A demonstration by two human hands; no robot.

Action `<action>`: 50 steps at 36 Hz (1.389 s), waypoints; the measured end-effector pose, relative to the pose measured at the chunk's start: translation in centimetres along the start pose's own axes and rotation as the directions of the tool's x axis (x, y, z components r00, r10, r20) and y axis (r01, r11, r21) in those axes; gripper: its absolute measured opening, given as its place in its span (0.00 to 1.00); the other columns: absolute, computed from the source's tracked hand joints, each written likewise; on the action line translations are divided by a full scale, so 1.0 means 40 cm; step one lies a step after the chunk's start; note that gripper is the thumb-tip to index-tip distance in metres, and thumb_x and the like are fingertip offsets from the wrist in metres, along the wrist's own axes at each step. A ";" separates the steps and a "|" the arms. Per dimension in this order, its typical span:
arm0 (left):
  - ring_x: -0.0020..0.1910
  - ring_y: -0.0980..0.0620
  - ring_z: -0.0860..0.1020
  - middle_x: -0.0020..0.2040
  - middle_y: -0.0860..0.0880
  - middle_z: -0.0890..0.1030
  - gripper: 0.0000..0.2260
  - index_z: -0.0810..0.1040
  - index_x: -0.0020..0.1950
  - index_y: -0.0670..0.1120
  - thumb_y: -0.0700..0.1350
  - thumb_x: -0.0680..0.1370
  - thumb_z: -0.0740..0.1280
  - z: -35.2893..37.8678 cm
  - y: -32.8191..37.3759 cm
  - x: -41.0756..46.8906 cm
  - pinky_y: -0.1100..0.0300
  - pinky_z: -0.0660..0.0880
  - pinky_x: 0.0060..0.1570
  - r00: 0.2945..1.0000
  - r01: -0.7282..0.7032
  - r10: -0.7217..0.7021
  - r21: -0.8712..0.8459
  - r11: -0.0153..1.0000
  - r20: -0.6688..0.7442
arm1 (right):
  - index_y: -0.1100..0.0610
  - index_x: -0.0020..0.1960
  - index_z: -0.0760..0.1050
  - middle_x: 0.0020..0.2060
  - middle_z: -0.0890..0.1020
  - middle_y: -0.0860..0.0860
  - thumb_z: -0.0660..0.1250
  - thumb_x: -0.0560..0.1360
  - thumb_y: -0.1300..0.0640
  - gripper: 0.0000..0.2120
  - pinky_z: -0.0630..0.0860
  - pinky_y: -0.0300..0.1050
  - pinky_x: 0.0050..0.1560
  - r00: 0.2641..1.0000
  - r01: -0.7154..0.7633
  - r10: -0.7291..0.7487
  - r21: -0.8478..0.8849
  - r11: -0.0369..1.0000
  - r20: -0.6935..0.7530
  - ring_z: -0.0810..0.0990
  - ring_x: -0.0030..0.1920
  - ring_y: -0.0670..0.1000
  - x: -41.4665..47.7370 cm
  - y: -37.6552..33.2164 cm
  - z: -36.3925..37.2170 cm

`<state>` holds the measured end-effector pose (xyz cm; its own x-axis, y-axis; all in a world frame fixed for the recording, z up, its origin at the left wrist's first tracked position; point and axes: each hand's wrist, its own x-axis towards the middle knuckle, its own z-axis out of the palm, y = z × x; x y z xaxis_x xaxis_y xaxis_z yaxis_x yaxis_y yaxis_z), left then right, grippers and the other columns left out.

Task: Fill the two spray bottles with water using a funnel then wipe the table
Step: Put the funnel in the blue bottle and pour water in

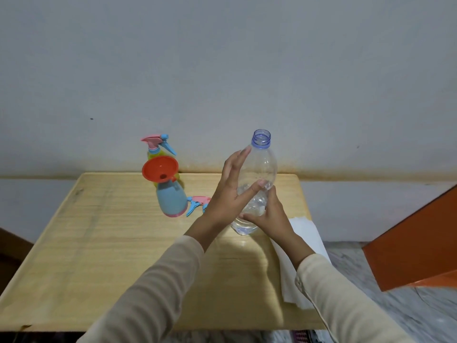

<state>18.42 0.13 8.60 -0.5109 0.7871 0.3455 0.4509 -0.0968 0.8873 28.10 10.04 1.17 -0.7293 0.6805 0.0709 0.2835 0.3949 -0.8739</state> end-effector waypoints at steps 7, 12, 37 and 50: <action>0.72 0.62 0.59 0.73 0.58 0.59 0.30 0.52 0.69 0.73 0.51 0.77 0.66 0.028 0.036 -0.030 0.57 0.63 0.69 1.000 0.010 -0.010 0.065 0.998 -0.005 | 0.51 0.67 0.60 0.59 0.72 0.44 0.79 0.63 0.52 0.40 0.68 0.24 0.49 0.999 0.027 -0.026 0.018 0.999 -0.017 0.73 0.59 0.44 -0.034 0.006 -0.026; 0.72 0.62 0.57 0.73 0.60 0.57 0.30 0.50 0.69 0.74 0.51 0.78 0.65 0.049 0.046 -0.046 0.57 0.62 0.70 1.000 0.009 -0.008 0.087 0.996 -0.017 | 0.54 0.69 0.60 0.60 0.71 0.45 0.80 0.62 0.53 0.43 0.64 0.19 0.50 0.999 0.041 -0.041 0.003 0.999 -0.006 0.71 0.60 0.43 -0.050 0.014 -0.040; 0.71 0.43 0.65 0.77 0.45 0.51 0.37 0.43 0.77 0.57 0.49 0.77 0.65 -0.038 0.061 -0.052 0.49 0.73 0.59 0.972 -0.186 0.099 0.443 0.877 0.212 | 0.62 0.70 0.61 0.65 0.68 0.57 0.68 0.73 0.60 0.28 0.63 0.35 0.53 0.970 -0.178 0.114 -0.304 0.936 -0.216 0.68 0.65 0.54 -0.147 -0.136 -0.022; 0.75 0.50 0.57 0.76 0.47 0.60 0.28 0.59 0.75 0.44 0.49 0.78 0.64 -0.206 0.032 -0.062 0.58 0.56 0.70 0.908 -0.293 0.053 0.540 0.789 0.417 | 0.59 0.64 0.68 0.59 0.74 0.56 0.62 0.74 0.57 0.19 0.73 0.50 0.51 0.965 -0.227 0.096 -0.590 0.775 -0.245 0.71 0.61 0.57 -0.202 -0.272 0.059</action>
<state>14.24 -6.95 11.41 -0.1351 0.9631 0.2329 0.9007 0.0214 0.4340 29.43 -1.22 8.99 -0.5243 0.8454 0.1023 0.7523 0.5161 -0.4096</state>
